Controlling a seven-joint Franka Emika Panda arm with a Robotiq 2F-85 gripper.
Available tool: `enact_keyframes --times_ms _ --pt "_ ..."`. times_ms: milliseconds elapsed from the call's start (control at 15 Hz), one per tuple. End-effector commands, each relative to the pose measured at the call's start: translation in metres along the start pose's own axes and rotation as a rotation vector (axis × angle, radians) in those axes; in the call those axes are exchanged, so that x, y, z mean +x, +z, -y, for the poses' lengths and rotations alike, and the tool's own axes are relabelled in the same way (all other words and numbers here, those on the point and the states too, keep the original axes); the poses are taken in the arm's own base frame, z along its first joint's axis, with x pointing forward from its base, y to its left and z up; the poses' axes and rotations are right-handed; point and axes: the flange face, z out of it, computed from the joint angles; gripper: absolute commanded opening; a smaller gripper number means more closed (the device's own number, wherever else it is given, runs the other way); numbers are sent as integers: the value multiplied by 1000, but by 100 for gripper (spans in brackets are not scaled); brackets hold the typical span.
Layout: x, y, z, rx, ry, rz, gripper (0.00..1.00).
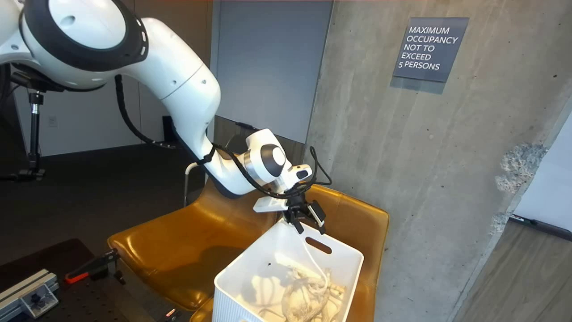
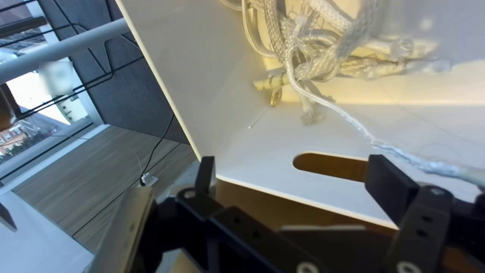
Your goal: Put the pieces of string into the white basket
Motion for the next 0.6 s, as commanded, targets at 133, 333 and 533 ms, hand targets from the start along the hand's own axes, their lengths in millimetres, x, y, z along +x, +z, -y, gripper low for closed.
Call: enact_keyframes --times_ms 133,333,533 --pt "-15 -32 -4 28 14 -2 100" --pt "-27 -17 -1 14 12 24 100" --pt "-39 10 -3 -16 14 58 100"
